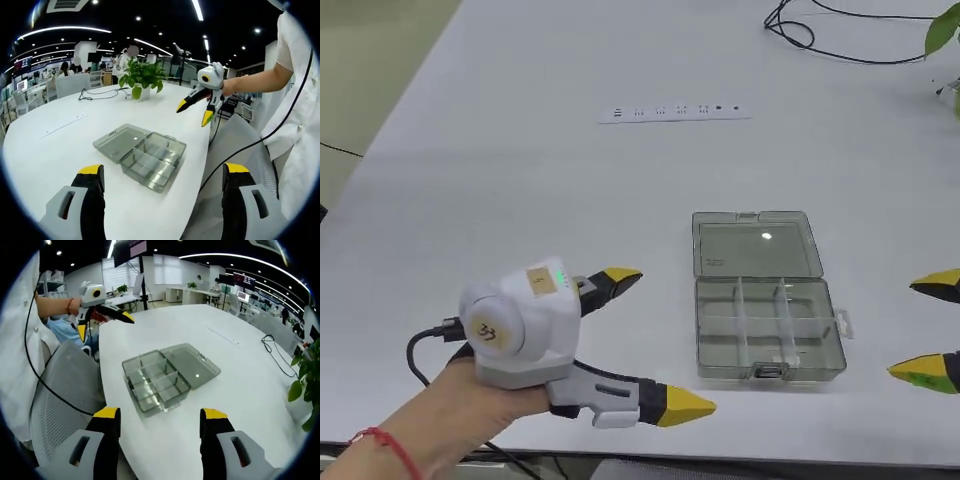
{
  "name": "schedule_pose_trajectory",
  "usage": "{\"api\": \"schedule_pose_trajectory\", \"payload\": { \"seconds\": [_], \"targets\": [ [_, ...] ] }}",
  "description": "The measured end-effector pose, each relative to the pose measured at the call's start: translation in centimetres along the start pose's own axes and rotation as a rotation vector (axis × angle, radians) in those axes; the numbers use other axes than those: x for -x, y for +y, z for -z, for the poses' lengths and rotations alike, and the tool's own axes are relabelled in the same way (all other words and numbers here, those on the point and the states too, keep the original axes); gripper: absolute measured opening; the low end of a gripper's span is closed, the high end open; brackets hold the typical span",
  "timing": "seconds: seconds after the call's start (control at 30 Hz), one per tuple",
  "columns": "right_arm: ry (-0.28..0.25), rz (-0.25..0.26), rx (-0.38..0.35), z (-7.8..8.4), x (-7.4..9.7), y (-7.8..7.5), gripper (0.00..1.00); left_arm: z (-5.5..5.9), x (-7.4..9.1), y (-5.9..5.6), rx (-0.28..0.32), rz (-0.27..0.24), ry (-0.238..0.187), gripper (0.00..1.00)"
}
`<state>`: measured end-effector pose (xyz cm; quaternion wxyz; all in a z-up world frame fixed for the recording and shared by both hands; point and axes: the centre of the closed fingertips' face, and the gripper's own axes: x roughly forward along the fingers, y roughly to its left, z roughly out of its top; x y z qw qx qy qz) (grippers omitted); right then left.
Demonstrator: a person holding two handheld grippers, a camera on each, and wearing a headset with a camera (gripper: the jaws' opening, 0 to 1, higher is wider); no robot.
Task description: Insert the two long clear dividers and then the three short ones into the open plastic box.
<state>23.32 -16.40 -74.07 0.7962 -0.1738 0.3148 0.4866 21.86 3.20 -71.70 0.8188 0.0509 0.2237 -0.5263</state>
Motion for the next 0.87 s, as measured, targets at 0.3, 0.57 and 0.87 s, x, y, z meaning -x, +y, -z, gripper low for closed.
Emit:
{"api": "schedule_pose_trajectory", "payload": {
  "seconds": [0.3,0.57,0.87],
  "targets": [
    [-0.008,0.002,-0.009,-0.07,0.11,0.29,0.70,0.30,0.07,-0.25,-0.002,0.004,0.002,1.00],
    [-0.007,-0.009,0.004,-0.48,-0.05,0.56,0.72,0.37,0.23,-0.38,0.001,0.000,-0.004,1.00],
    [-0.006,-0.017,0.011,-0.68,-0.21,0.73,0.73,0.44,0.36,-0.37,0.002,-0.003,-0.004,1.00]
  ]
}}
